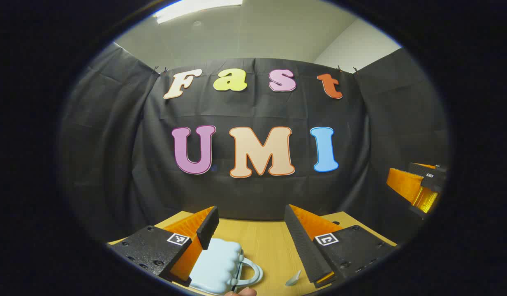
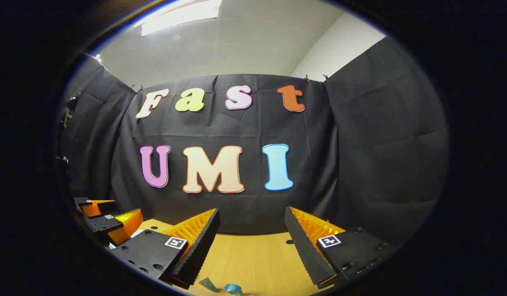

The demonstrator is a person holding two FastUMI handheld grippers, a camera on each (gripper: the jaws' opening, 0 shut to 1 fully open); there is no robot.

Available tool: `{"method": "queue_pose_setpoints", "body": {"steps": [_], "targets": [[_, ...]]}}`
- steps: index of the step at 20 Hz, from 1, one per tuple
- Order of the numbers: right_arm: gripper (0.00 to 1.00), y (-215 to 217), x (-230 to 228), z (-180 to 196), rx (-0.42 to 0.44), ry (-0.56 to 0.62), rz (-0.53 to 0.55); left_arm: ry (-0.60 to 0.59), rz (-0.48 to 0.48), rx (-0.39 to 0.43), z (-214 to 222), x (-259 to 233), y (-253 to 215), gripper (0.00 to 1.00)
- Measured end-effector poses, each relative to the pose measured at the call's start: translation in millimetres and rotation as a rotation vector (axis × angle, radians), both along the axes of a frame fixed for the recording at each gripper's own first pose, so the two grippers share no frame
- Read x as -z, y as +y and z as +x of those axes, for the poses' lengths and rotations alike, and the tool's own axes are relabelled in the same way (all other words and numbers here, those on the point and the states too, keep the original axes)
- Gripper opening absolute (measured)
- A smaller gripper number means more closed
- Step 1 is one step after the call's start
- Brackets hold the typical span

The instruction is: First open the suitcase, pack the skin care products into it, and then close the suitcase.

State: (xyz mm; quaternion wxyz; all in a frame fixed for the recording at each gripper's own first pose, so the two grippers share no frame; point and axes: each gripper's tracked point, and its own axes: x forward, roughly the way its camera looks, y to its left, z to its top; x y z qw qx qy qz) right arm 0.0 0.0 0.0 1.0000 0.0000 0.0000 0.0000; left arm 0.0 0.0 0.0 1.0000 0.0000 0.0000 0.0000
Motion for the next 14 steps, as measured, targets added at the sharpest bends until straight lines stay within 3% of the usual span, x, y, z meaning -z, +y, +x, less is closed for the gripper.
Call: {"method": "queue_pose_setpoints", "body": {"steps": [7,11,14], "targets": [[0.99,1,2,2,-0.037,-0.01,0.008,0.03,-0.006,-0.011,2,12,-9,0.94],[0.99,1,16,4,-0.081,0.004,0.028,0.121,0.004,-0.032,4,51,-5,0.95],[0.99,-5,30,8,-0.055,0.037,0.017,0.256,0.011,-0.041,10,101,6,0.95]]}}
